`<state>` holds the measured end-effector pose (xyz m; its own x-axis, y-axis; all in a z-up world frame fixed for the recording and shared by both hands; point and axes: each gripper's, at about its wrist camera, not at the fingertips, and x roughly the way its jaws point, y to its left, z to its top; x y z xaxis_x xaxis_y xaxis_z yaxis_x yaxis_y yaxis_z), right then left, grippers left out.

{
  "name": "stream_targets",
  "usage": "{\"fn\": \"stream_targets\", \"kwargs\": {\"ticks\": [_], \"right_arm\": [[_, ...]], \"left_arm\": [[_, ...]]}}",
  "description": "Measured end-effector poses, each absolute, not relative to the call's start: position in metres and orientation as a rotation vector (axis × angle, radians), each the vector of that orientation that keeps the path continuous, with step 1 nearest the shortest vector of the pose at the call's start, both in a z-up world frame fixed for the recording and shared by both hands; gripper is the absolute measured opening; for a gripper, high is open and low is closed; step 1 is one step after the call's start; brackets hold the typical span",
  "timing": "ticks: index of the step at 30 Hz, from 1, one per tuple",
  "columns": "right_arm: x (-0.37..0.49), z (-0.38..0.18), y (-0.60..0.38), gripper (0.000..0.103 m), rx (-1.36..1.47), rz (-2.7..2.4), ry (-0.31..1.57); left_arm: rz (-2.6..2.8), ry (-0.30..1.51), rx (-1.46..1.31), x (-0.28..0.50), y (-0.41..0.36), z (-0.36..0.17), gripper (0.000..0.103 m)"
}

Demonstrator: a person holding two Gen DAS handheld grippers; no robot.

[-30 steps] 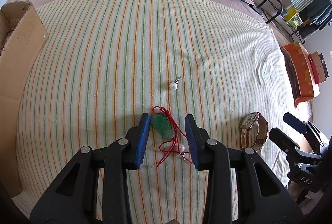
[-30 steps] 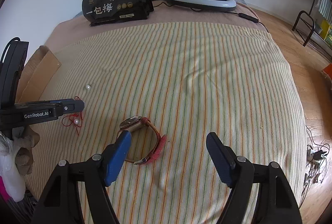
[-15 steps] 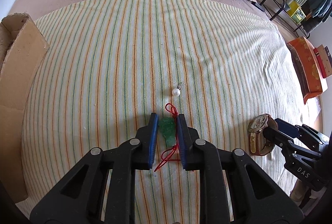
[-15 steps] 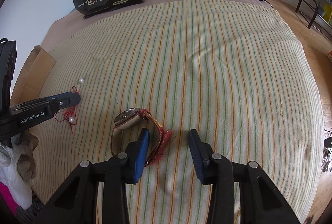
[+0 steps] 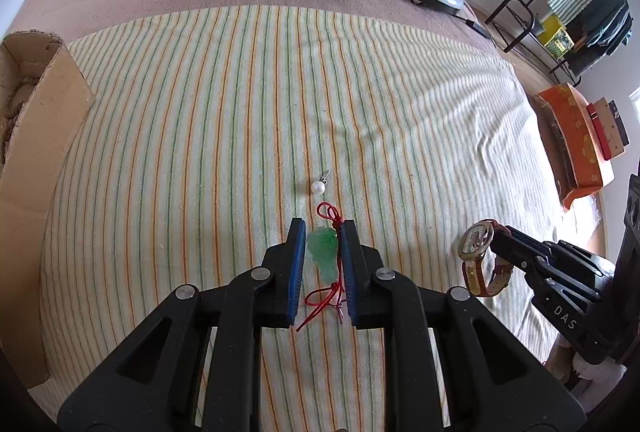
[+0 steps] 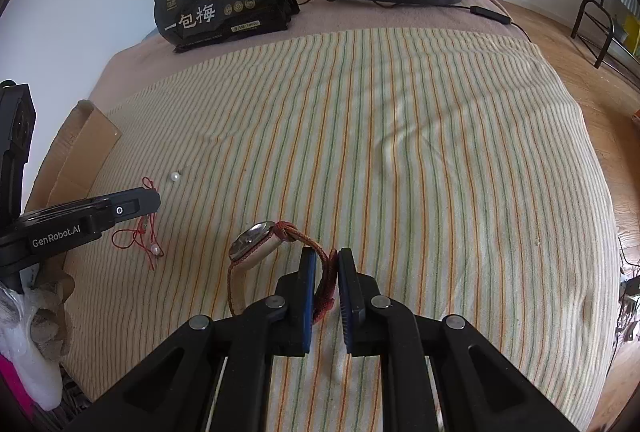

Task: Organize jewelry
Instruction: 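Carry the jade pendant and watch over the cardboard box and open both tools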

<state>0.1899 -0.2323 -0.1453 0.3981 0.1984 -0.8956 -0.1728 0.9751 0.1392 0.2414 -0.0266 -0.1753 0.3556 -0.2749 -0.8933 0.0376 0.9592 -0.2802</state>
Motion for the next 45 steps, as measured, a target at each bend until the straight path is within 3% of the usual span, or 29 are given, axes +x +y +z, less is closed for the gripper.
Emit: {"fn": "stream_targets", "kwargs": {"ticks": [25,45], "right_arm": [[0.173,-0.052,-0.219,0.009,0.073,0.260,0.897],[0.178,-0.020,-0.127,0.009,0.033,0.392,0.804]], "left_arm": [[-0.212,0.994,-0.284,0.205,0.023,-0.088,0.016],[-0.070,0.885,-0.242,0.175,0.093,-0.060,0.016]]}}
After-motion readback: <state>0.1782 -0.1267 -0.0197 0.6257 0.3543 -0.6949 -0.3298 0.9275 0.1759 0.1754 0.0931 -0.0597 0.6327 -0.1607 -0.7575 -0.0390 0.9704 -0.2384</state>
